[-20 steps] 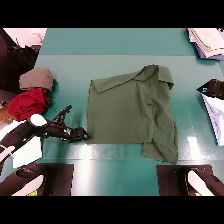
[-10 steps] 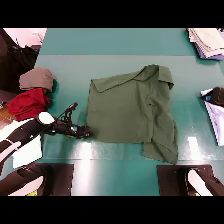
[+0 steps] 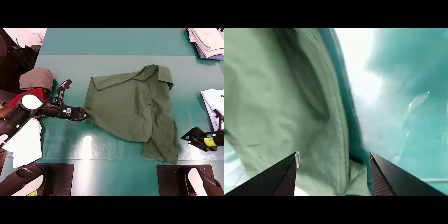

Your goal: Fold the shirts.

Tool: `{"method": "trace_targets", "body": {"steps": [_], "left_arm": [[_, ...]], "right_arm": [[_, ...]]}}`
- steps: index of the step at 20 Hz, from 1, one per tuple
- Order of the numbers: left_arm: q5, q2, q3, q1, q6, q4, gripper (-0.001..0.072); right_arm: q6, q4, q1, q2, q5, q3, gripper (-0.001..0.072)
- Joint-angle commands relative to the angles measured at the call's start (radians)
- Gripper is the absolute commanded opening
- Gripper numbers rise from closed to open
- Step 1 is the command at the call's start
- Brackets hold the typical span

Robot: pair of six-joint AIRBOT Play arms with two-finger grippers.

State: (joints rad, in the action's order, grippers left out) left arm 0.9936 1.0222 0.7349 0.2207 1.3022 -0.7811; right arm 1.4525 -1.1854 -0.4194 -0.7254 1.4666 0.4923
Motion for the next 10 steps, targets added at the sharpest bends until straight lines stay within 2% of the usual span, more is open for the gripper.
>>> {"method": "trace_targets", "body": {"steps": [1,2,3,4,10], "left_arm": [[0.004,-0.004,0.019,-0.009,-0.001,-0.012,0.0027],[0.009,-0.004,0.019,-0.009,-0.001,-0.012,0.0027],[0.011,-0.004,0.019,-0.009,-0.001,-0.012,0.0027],[0.01,-0.004,0.019,-0.009,-0.001,-0.011,0.0027],[0.027,-0.004,0.019,-0.009,0.0,-0.012,0.0027]], "right_arm": [[0.006,-0.01,-0.008,-0.009,-0.055,-0.058,0.0499],[0.006,-0.01,0.003,-0.042,-0.069,-0.048,0.0492],[0.005,-0.011,0.028,-0.086,-0.086,-0.033,0.0421],[0.005,-0.011,0.06,-0.125,-0.109,-0.018,0.0385],[0.033,-0.024,0.243,-0.365,-0.278,0.111,0.0367]]}}
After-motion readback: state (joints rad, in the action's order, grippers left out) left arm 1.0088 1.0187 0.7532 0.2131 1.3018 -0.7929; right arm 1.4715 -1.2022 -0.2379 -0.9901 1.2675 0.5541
